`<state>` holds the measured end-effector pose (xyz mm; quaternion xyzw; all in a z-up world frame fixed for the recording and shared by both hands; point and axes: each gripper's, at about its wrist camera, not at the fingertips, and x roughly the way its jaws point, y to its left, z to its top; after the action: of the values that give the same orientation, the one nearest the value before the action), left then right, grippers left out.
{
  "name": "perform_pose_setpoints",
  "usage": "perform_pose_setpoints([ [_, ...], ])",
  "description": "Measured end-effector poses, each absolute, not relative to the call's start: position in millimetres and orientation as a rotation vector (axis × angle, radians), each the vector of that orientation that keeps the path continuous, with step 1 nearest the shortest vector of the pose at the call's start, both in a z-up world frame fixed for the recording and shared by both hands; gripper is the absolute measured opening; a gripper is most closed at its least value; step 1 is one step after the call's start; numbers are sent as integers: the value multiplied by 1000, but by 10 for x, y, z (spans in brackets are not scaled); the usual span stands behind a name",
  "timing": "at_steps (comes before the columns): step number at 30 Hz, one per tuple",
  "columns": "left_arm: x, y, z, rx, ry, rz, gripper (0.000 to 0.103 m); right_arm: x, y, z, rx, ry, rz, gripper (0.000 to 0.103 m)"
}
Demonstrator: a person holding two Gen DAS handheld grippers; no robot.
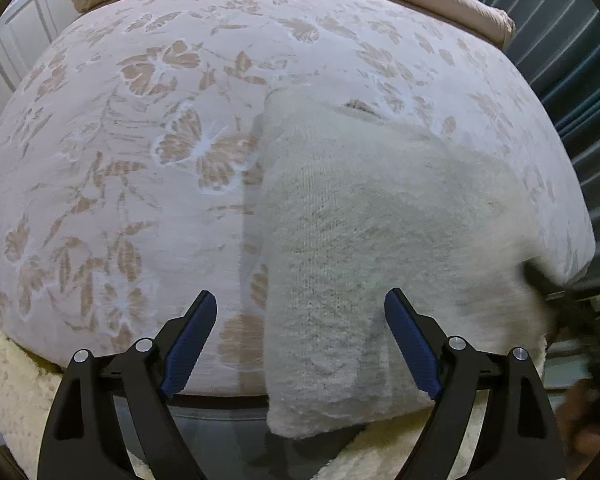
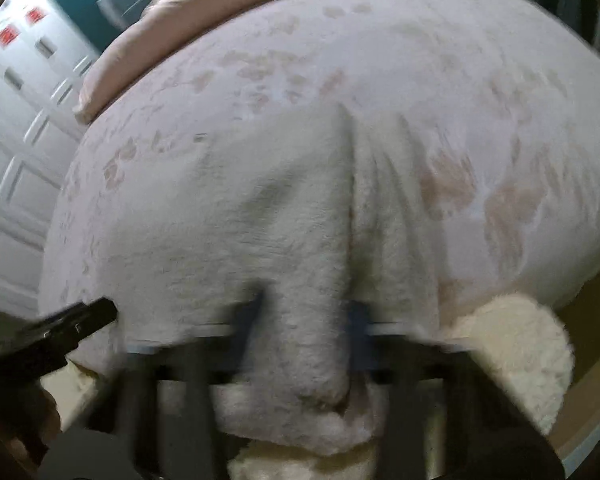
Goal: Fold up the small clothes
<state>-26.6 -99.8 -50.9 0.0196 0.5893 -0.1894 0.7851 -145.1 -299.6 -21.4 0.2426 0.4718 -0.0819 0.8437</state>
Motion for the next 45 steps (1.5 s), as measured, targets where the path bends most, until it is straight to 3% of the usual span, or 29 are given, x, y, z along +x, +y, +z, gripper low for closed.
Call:
perform_pose_setpoints([
  [5,-281,-1068,-445,23,1251,-439,87,-1704,-3154,384,507,808,-179,8],
  [11,-357,-1270,-586,106,1282,-455,86,-1661,-3431,-727,613,1081,-284,9],
  [20,-391,-1354,-689,126,1283,-454,87,-1700,-3370,-63,577,943,-296,14],
  [25,-392,-1371,-736,139,1295,-452,87,-1427,-3223,-625,458,1144,-315,12],
  [32,-383,-1360,-753,113,1299,-438,88,-1395,-3171,-141,462,1020,-263,15],
  [37,-384,-1375,-760,129,1297,-441,88,-1235,-3234,-723,454,1134,-269,15],
  [45,-380,-1402,-777,102,1305,-428,88,-1244,-3312,-376,484,1036,-301,23],
])
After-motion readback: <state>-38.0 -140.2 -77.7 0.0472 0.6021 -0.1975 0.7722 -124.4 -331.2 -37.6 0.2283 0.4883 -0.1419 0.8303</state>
